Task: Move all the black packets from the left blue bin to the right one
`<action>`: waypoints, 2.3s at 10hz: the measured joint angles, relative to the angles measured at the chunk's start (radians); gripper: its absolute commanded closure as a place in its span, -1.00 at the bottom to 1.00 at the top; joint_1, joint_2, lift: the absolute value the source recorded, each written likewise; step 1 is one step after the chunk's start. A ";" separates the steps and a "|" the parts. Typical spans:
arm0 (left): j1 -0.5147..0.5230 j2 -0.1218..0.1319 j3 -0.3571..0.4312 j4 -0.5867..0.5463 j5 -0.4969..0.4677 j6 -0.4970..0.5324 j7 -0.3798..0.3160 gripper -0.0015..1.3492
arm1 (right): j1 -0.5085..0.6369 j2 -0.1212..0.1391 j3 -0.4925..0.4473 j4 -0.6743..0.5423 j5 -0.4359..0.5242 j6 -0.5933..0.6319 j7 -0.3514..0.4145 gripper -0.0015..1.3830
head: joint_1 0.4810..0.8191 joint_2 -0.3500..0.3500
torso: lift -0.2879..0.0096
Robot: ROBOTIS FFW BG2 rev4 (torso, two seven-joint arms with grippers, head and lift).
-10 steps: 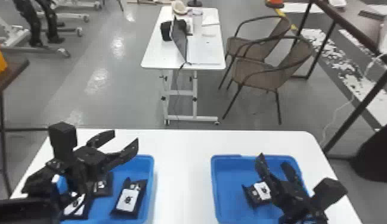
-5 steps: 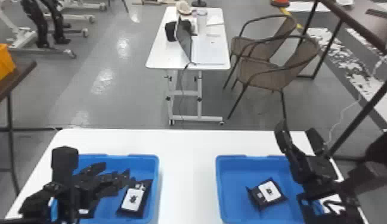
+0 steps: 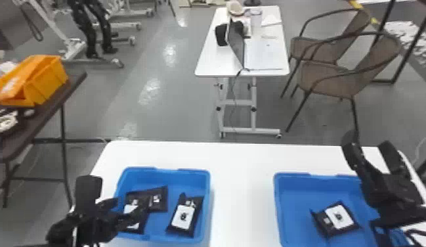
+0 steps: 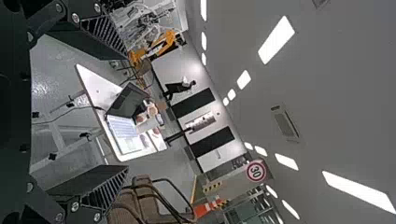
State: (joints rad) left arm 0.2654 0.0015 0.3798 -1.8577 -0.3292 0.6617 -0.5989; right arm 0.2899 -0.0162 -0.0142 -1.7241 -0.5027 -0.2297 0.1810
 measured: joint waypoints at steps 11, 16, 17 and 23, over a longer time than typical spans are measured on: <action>-0.155 0.000 -0.022 0.262 0.059 0.023 0.229 -0.50 | -0.003 -0.004 0.005 0.014 -0.052 0.008 0.017 -0.72 | 0.27 0.52 | 0.94; -0.151 0.000 -0.057 0.239 0.086 0.093 0.311 -0.50 | -0.002 -0.005 0.005 0.018 -0.071 0.010 0.022 -0.72 | 0.27 0.49 | 0.94; -0.148 0.000 -0.055 0.232 0.089 0.097 0.324 -0.50 | -0.002 -0.005 0.005 0.020 -0.073 0.010 0.022 -0.72 | 0.27 0.51 | 0.94; -0.191 0.000 -0.055 0.305 0.097 0.099 0.365 -0.50 | -0.008 -0.005 0.011 0.031 -0.096 0.012 0.032 -0.72 | 0.27 0.53 | 0.94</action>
State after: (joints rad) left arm 0.0742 0.0015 0.3251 -1.5529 -0.2321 0.7605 -0.2344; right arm 0.2821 -0.0215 -0.0035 -1.6932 -0.5983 -0.2181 0.2133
